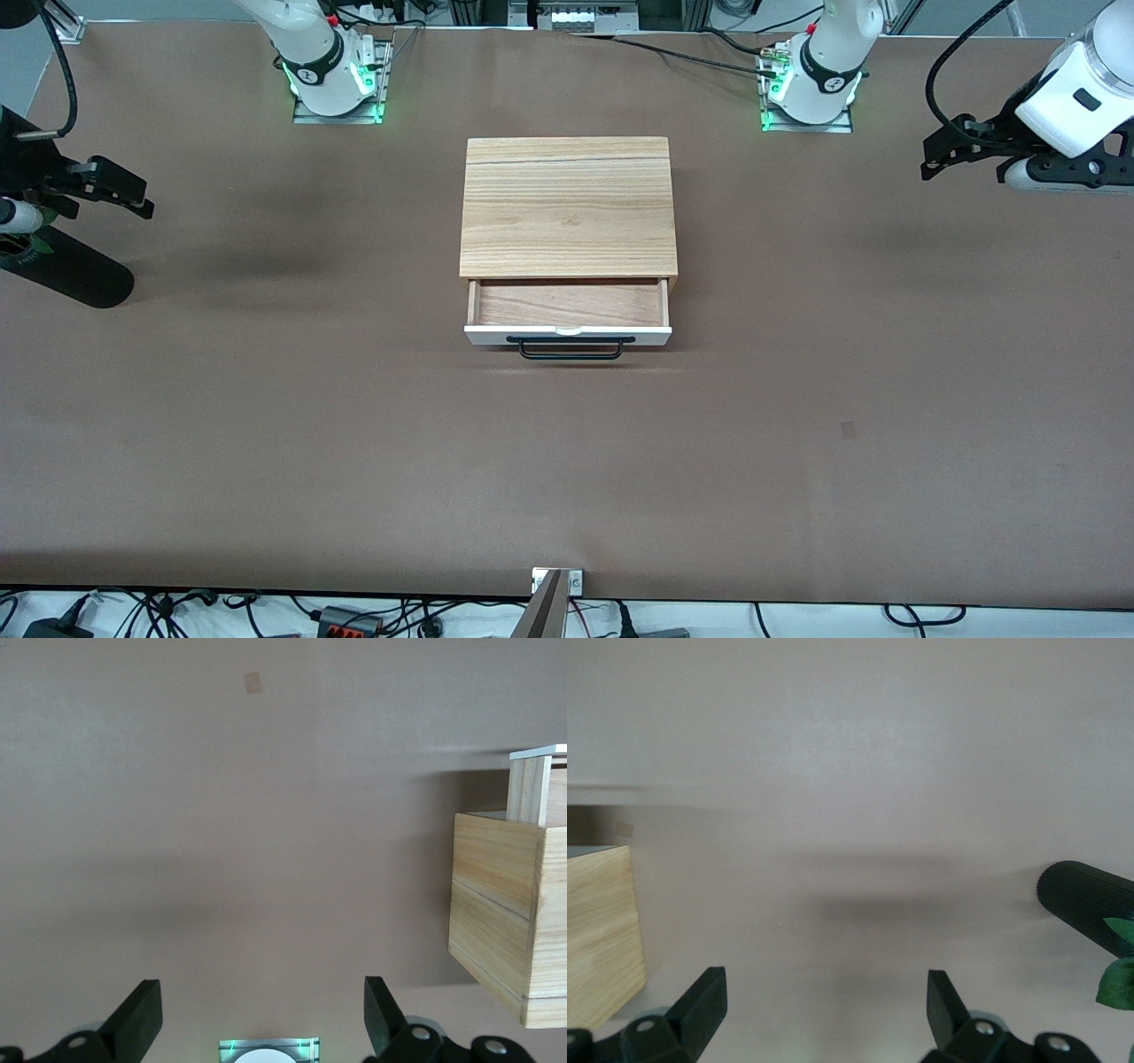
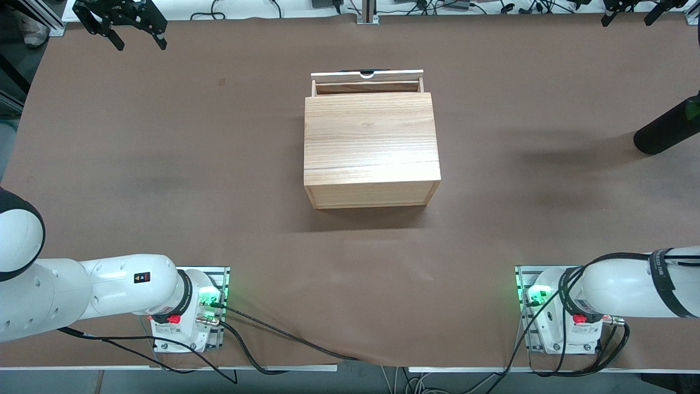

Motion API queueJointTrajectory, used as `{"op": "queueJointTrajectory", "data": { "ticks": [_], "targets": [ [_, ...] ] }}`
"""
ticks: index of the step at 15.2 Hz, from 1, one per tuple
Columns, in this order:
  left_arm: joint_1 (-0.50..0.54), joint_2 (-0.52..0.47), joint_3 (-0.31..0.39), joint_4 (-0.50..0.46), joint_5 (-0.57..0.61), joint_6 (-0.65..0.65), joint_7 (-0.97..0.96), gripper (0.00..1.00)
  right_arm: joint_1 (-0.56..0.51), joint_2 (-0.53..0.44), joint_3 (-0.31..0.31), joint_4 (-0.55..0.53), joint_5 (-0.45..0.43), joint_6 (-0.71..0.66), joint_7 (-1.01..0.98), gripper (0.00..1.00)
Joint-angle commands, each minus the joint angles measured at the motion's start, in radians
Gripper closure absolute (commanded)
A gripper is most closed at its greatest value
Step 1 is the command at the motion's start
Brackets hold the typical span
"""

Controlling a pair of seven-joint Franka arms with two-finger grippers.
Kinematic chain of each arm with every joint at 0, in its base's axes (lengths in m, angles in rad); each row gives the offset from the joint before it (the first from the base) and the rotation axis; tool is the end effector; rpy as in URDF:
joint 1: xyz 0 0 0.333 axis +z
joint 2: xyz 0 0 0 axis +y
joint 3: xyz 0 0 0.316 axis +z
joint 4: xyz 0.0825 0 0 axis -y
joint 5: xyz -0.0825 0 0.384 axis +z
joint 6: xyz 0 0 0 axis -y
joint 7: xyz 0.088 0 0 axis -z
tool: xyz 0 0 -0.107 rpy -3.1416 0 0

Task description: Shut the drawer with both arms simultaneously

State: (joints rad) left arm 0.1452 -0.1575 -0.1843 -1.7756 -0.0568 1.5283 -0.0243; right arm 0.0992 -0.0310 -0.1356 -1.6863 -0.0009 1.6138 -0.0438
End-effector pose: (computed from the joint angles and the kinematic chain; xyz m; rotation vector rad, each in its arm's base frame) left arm 0.4973 -0.0325 0.6064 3.1129 -0.0172 -0.1452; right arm 0.5454 -0.0210 0.5905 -3.1359 -0.0119 0.0653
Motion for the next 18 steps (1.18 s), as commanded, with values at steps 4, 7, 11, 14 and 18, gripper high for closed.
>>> {"op": "queueJointTrajectory", "data": {
  "ticks": [4,7,11,14,18],
  "targets": [
    [0.01,0.015,-0.006,0.03,-0.008,-0.005,0.029,0.0,0.002,0.011,-0.002,0.023,0.002,-0.014,0.007,0.0],
    [0.008,0.036,-0.006,0.044,-0.009,-0.005,0.03,0.0,0.001,0.016,-0.004,0.019,0.005,-0.011,-0.007,0.0],
    [0.001,0.205,-0.01,0.206,-0.012,-0.008,0.018,0.0,0.002,0.074,-0.002,0.025,0.018,-0.015,-0.01,0.0],
    [-0.018,0.314,-0.023,0.286,-0.026,-0.002,0.018,0.0,0.014,0.124,0.002,0.03,0.019,-0.069,-0.001,0.0],
    [-0.065,0.472,-0.027,0.367,-0.104,0.003,-0.002,0.0,0.042,0.222,0.02,0.049,0.013,-0.034,0.033,0.0]
  ]
}}
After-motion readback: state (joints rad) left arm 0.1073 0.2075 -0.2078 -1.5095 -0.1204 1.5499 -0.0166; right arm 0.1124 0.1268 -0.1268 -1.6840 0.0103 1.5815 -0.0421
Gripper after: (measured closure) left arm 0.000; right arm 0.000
